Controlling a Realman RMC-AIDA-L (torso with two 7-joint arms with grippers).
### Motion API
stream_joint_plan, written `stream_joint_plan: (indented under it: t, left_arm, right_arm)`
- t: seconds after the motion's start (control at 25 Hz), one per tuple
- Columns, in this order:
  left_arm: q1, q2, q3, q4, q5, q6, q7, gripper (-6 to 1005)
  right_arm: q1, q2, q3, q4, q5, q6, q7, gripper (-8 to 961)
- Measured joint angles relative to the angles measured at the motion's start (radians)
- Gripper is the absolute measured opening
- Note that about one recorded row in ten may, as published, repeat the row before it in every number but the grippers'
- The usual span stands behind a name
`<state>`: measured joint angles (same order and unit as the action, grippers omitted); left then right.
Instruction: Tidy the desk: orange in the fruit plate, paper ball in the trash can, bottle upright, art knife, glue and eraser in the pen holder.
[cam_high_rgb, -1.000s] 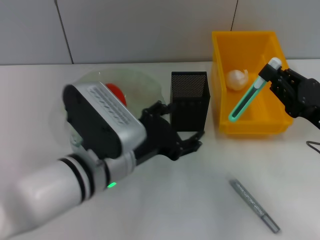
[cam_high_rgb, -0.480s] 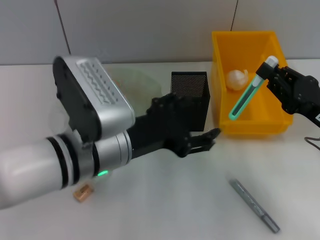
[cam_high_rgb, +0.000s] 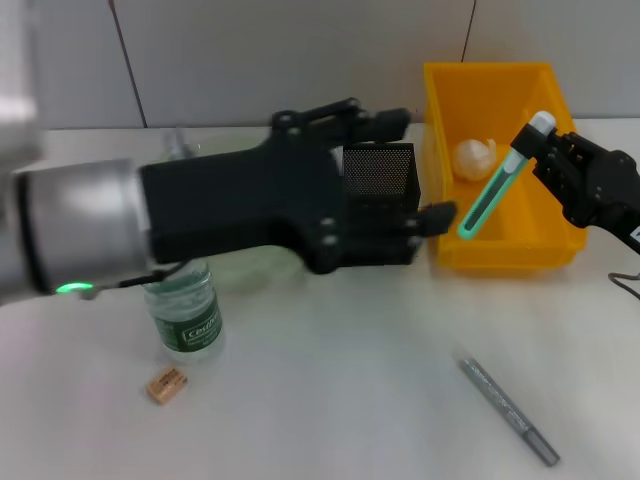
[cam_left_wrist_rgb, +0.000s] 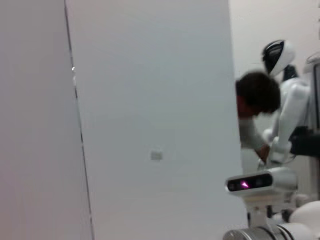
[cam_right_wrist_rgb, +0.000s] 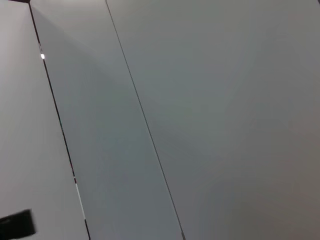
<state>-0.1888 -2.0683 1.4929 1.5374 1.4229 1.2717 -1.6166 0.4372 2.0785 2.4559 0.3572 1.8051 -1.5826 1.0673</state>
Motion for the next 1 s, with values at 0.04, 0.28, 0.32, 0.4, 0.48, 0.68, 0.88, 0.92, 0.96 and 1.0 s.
stream_joint_plan:
  t: [0.04, 0.28, 0.32, 0.4, 0.48, 0.68, 0.88, 0.92, 0.96, 1.0]
  left_arm:
    - [0.000, 0.000, -0.024, -0.022, -0.013, 0.033, 0.024, 837]
    - [-0.002, 0.000, -0.153, -0.214, -0.098, 0.214, 0.180, 837]
    - [-0.002, 0.000, -0.165, -0.243, -0.102, 0.233, 0.203, 837]
    - [-0.001, 0.000, -0.181, -0.304, -0.109, 0.266, 0.254, 837]
    - [0.004, 0.000, -0.181, -0.334, -0.110, 0.282, 0.280, 837]
    - [0.008, 0.001, -0.183, -0.422, -0.110, 0.300, 0.334, 837]
    - [0.009, 0.000, -0.184, -0.453, -0.111, 0.312, 0.359, 836]
    - [0.009, 0.000, -0.184, -0.453, -0.111, 0.312, 0.359, 836]
    - [0.009, -0.001, -0.181, -0.463, -0.111, 0.317, 0.370, 836]
    - [0.009, -0.001, -0.181, -0.466, -0.111, 0.317, 0.372, 836]
  right_arm:
    - [0.000, 0.000, 0.000, 0.006, -0.001, 0.000, 0.001, 165]
    - [0.008, 0.000, -0.003, 0.070, -0.001, 0.004, 0.066, 165]
    - [0.013, 0.000, -0.004, 0.082, -0.001, 0.006, 0.085, 165]
    - [0.023, 0.000, -0.004, 0.108, -0.002, 0.009, 0.119, 166]
    - [0.032, 0.000, -0.004, 0.142, -0.002, 0.015, 0.163, 166]
    - [0.063, -0.002, -0.005, 0.239, -0.020, 0.112, 0.296, 166]
    - [0.094, -0.002, -0.005, 0.278, -0.075, 0.161, 0.344, 166]
    - [0.102, -0.002, -0.007, 0.279, -0.080, 0.169, 0.348, 166]
    - [0.118, -0.003, -0.023, 0.279, -0.085, 0.194, 0.353, 166]
    - [0.118, -0.003, -0.023, 0.279, -0.085, 0.194, 0.353, 166]
